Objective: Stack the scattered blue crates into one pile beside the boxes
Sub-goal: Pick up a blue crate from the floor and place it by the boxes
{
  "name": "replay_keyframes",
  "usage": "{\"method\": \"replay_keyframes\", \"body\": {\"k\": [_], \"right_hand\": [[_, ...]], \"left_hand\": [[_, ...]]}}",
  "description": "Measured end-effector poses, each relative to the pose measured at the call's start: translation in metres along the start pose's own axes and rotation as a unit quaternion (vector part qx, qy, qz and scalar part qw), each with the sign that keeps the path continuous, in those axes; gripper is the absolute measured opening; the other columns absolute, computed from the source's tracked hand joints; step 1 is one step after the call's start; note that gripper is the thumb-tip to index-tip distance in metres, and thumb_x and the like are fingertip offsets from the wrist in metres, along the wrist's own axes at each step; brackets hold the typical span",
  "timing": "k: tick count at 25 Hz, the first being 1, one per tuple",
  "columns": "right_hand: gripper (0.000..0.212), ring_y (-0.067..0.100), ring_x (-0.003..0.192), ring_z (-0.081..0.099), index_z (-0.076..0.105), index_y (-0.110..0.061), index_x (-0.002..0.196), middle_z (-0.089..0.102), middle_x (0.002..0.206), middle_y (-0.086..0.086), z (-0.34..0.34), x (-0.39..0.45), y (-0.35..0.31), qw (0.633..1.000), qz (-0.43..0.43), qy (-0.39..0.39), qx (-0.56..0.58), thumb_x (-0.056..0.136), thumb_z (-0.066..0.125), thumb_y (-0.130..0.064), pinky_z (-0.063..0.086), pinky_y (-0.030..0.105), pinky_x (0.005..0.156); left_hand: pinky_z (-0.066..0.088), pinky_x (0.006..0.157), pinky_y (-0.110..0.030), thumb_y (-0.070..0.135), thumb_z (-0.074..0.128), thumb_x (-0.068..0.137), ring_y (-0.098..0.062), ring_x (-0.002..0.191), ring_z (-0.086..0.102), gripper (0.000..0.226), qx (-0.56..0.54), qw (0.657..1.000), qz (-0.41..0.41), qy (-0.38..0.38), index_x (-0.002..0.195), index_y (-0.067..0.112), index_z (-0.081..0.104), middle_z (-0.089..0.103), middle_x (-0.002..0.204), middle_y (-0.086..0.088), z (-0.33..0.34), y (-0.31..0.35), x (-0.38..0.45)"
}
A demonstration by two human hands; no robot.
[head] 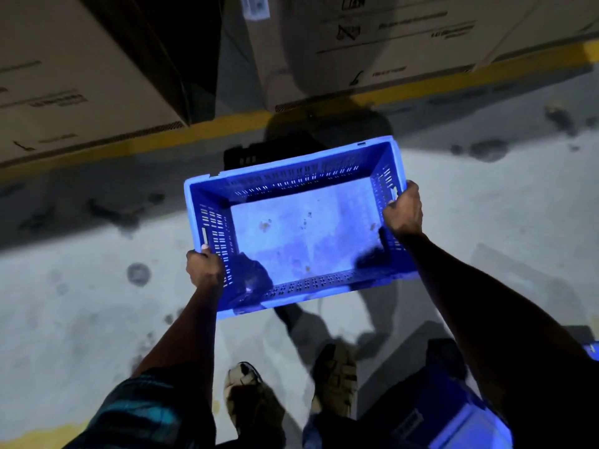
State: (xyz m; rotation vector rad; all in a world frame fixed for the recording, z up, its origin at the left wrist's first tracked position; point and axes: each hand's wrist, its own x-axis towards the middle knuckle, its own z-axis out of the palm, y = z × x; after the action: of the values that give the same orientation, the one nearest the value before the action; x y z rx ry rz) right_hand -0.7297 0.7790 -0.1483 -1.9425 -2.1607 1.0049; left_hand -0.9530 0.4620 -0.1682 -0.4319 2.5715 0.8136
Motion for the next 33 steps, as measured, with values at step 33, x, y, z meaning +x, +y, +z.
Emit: {"method": "replay_keyframes", "body": {"k": [33], "right_hand": [[0.049, 0.035, 0.131, 0.05, 0.048, 0.0, 0.139, 0.053, 0.142, 0.019, -0.094, -0.272, -0.03, 0.994, -0.031, -0.018, 0.102, 0.092, 0.056, -0.012, 0.035, 0.037, 0.109]], "left_hand": [[0.045, 0.102, -0.047, 0.018, 0.055, 0.093, -0.041, 0.12, 0.056, 0.055, 0.01, 0.974, 0.164, -0.153, 0.14, -0.003, 0.038, 0.057, 0.131, -0.025, -0.13, -0.007, -0.185]]}}
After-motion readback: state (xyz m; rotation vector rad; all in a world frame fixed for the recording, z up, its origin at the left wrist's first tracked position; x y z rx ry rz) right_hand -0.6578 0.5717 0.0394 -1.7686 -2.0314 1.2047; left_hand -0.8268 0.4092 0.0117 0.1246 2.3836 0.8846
